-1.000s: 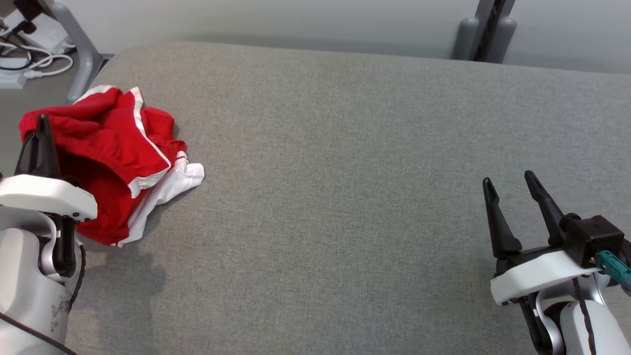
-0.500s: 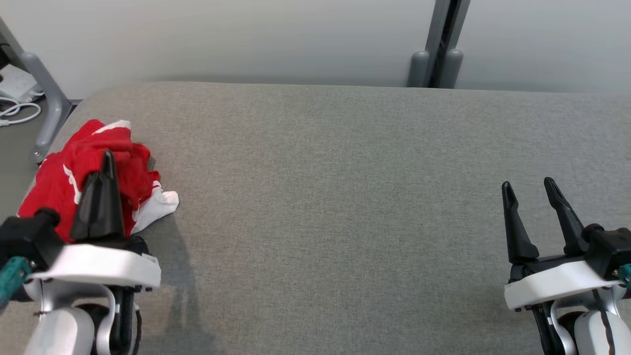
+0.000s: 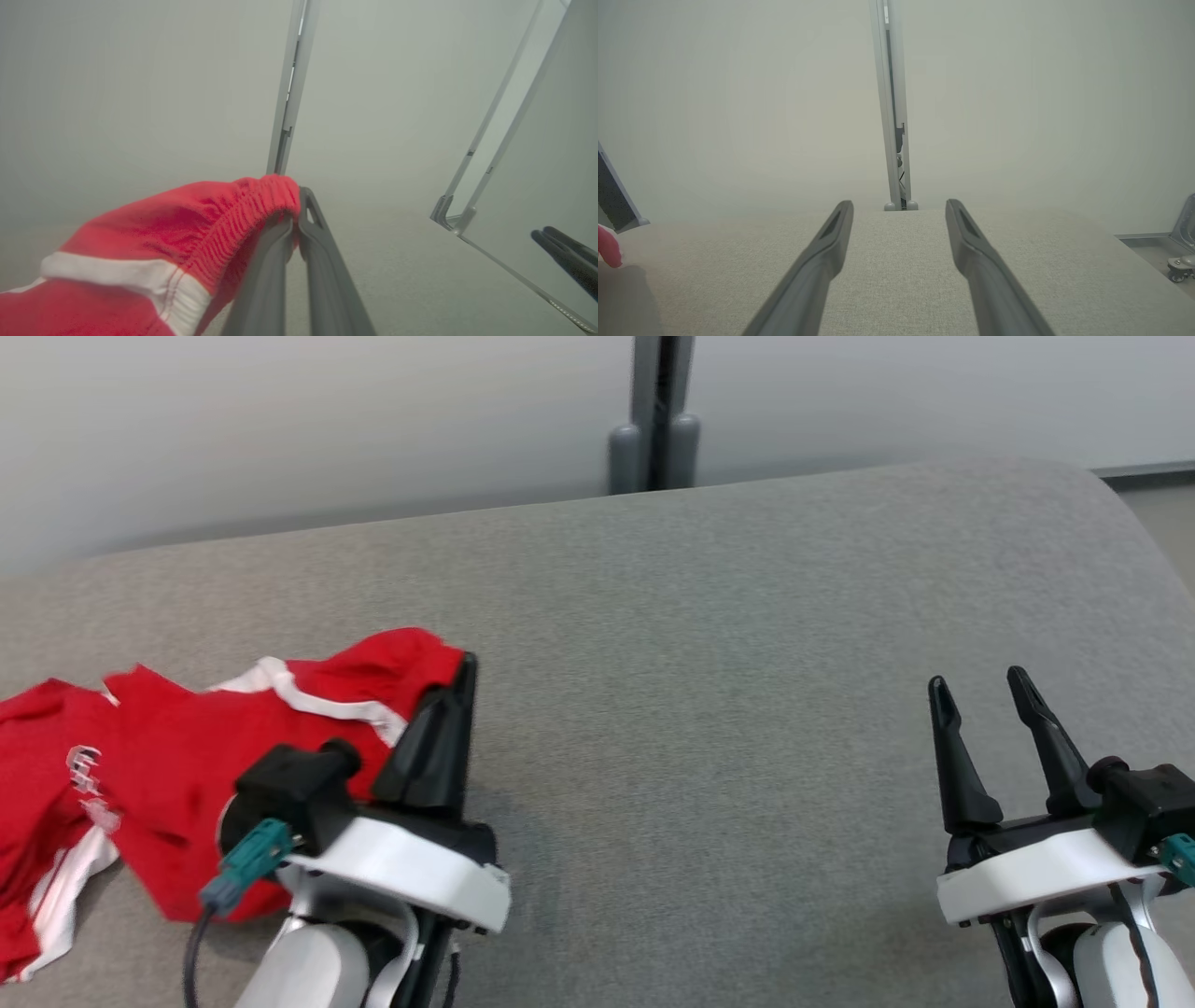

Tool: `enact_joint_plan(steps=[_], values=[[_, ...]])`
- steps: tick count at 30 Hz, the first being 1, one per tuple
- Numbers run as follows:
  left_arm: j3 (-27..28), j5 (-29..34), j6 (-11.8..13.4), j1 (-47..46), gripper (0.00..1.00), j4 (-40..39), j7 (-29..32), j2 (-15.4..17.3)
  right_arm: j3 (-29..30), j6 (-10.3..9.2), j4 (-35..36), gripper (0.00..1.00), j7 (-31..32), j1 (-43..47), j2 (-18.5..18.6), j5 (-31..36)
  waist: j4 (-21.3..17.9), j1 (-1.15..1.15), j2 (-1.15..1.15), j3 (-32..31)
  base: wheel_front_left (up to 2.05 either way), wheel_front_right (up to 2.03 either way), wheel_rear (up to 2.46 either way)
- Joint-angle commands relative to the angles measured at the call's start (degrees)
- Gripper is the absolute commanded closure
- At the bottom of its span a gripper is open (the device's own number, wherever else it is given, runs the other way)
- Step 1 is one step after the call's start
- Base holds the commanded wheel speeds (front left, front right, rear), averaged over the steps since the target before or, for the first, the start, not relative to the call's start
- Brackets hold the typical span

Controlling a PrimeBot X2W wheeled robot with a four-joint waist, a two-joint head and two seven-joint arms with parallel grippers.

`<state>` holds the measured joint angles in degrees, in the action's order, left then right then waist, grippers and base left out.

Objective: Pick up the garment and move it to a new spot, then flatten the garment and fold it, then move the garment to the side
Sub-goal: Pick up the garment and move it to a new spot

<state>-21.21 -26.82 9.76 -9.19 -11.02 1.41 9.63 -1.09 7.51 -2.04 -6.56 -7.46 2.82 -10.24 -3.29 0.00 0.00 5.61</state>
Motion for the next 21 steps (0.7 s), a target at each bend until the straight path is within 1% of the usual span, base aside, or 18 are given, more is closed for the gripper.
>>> enact_joint_plan(steps=[1, 4, 9, 12, 16, 21], values=[[-0.19, 0.44, -0.43, -1.24, 1.00, 0.26, -0.19, 0.03, -0.21, -0.03, 0.38, 0.00, 0.08, -0.05, 0.21, -0.34, -4.49, 0.00, 0.00, 1.04, 0.00, 0.00, 0.00], [-3.83, 1.70, -2.86, -5.51, 1.00, 3.66, 0.25, -1.37, -1.14, -0.04, 0.37, 0.00, 0.11, -0.82, 0.25, -0.60, -9.19, 0.00, 0.00, 2.47, 0.00, 0.00, 0.00], [-7.65, 3.22, -6.66, -13.68, 1.00, 10.24, 0.63, -2.84, -2.37, -0.04, -0.15, 0.00, -1.16, -1.99, 0.19, -2.48, -16.42, 0.00, 0.00, 6.09, 0.00, 0.00, 0.00], [-8.65, 3.67, -8.00, -17.87, 1.00, 14.51, 0.19, -3.54, -2.64, -0.03, -0.96, 0.00, -2.23, -2.42, 0.19, -4.03, -19.65, 0.00, 0.00, 8.61, 0.00, 0.00, 0.00], [-9.83, 3.02, -9.78, -21.02, 1.00, 23.11, -0.31, -4.27, -2.81, -0.03, -2.42, 0.00, -3.87, -2.58, 0.17, -5.71, -21.78, 0.00, 0.00, 11.44, 0.00, 0.00, 0.00], [-10.86, 1.87, -11.87, -23.28, 1.00, 34.60, -1.24, -5.10, -2.96, -0.03, -4.05, 0.00, -5.39, -3.11, 0.18, -6.97, -21.99, 0.00, 0.00, 13.67, 0.00, 0.00, 0.00]])
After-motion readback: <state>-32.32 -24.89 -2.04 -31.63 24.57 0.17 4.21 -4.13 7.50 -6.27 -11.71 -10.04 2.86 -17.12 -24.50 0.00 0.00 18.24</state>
